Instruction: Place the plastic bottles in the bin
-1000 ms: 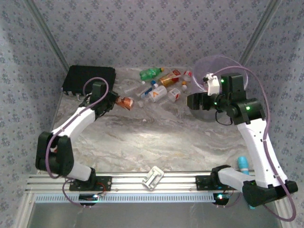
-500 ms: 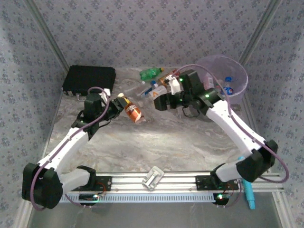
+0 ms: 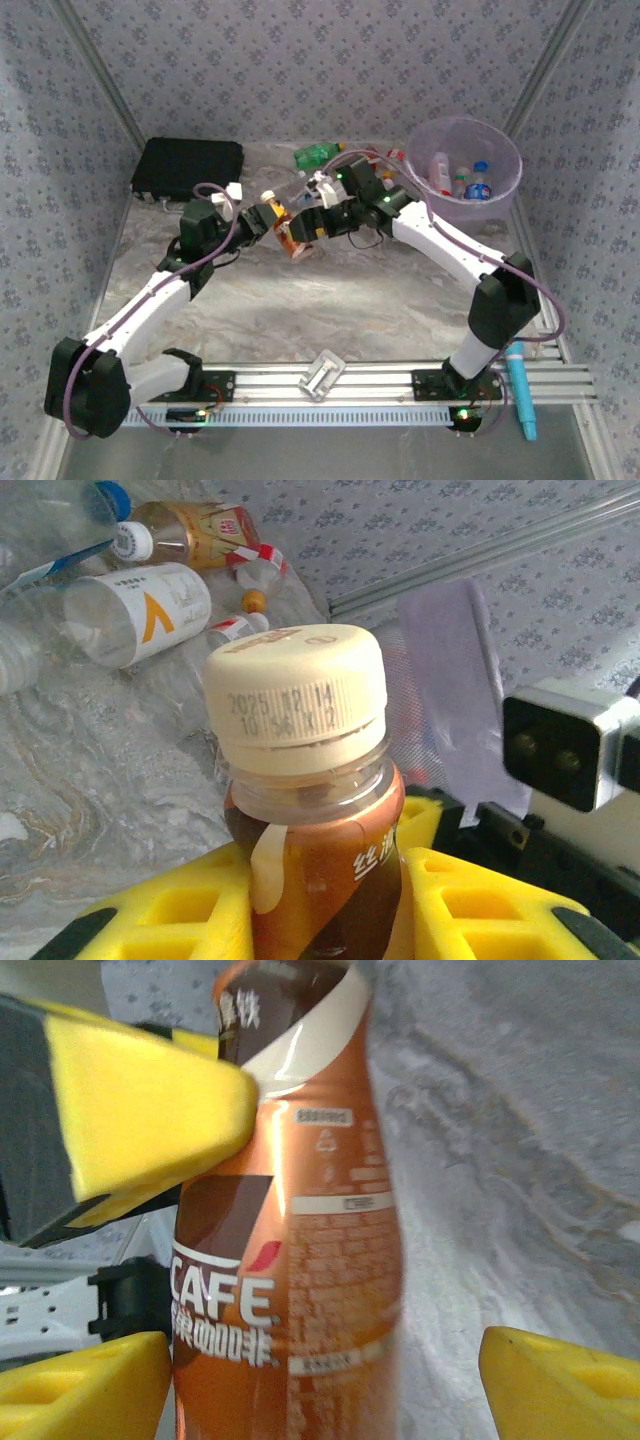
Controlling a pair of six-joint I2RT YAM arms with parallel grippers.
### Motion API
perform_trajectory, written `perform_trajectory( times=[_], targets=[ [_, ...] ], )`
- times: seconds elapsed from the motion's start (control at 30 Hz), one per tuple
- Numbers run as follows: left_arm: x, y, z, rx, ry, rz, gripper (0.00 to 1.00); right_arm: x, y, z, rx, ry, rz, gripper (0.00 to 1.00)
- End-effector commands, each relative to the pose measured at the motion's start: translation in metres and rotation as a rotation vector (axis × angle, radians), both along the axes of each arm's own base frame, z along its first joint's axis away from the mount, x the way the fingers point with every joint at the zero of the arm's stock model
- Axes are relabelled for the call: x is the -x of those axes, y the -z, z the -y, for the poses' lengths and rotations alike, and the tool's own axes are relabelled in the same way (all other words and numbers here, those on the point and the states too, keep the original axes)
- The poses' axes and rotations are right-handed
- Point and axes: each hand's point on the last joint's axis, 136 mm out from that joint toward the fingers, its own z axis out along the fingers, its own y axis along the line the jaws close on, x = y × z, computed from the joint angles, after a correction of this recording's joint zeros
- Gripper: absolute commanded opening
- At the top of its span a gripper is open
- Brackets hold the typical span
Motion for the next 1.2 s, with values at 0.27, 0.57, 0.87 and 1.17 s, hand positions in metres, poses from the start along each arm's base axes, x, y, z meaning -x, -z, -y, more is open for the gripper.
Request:
perform_trajectory(
  times=[0.27, 0.57, 0.87, 1.17],
  targets=[
    [0.002, -0.013, 0.001, -0.011, 0.007, 0.087, 0.0, 0.004, 0.004, -0.017, -0.039, -0.037, -0.08, 0.62],
    [-0.004, -0.011, -0.007, -0.035, -0.053, 0.065, 0.98, -0.007, -0.022, 0.0, -0.014, -0.015, -0.002, 0.52],
    [-0.001, 0.003, -0.024, -0.158, -0.119, 0.038, 1.0, -0.06, -0.094, 0.125, 0.197, 0.348, 0.213, 0.49],
    [-0.002, 0.01, -0.02, -0.219, -0.113, 0.009, 0.94, -0.1, -0.135, 0.288, 0.425, 0.857, 0.286, 0.49]
  ],
)
